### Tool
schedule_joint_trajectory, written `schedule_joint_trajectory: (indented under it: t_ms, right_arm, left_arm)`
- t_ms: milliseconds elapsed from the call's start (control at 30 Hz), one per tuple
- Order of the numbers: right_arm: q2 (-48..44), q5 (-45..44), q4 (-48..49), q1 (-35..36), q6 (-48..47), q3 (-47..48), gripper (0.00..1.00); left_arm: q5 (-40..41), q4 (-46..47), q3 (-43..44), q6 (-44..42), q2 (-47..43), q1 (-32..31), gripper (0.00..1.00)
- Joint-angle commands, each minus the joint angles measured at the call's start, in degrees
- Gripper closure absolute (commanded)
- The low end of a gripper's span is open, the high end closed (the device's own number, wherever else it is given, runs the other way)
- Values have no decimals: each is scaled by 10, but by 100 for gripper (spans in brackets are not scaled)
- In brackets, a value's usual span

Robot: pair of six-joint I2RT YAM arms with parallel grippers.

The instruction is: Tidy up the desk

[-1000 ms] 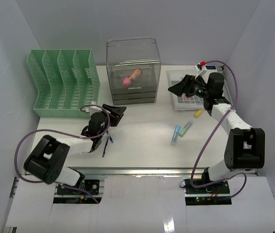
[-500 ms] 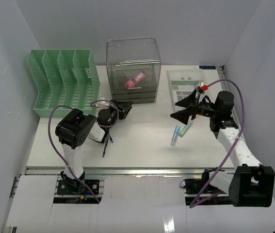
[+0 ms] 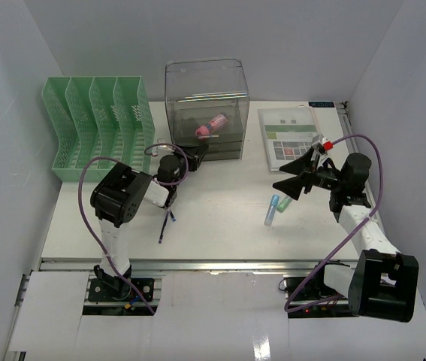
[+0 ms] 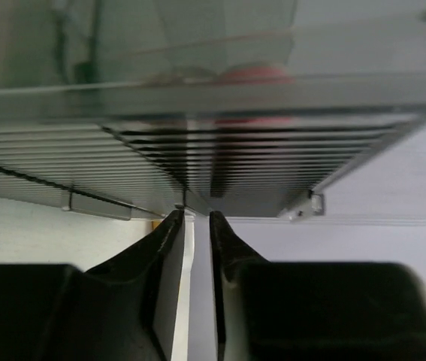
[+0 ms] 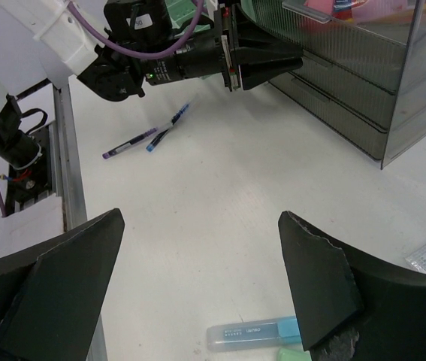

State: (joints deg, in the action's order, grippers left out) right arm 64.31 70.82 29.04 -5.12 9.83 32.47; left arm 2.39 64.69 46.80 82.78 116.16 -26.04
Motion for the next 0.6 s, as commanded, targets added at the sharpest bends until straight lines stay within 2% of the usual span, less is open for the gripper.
schedule_joint_trajectory:
  t_ms: [0, 200, 267, 367, 500, 567]
  right_arm:
    - [-14, 25, 75, -12, 40, -8, 10]
    - [-16, 28, 114, -22, 70, -18, 10]
    - [-16, 30, 118, -24, 76, -20, 10]
    - [-17, 32, 131, -31, 88, -24, 10]
    - [-17, 33, 142, -37, 95, -27, 10]
    - [-17, 36, 150, -40, 105, -30, 10]
  left_arm:
    - [34, -66, 19, 3, -10, 2, 75]
    - [46, -100, 23, -7, -25, 2, 77]
    - [45, -105, 27, -7, -24, 3, 74]
    - [46, -127, 41, -8, -24, 2, 61]
    - [50, -143, 50, -10, -25, 2, 60]
    - [53, -149, 53, -11, -24, 3, 63]
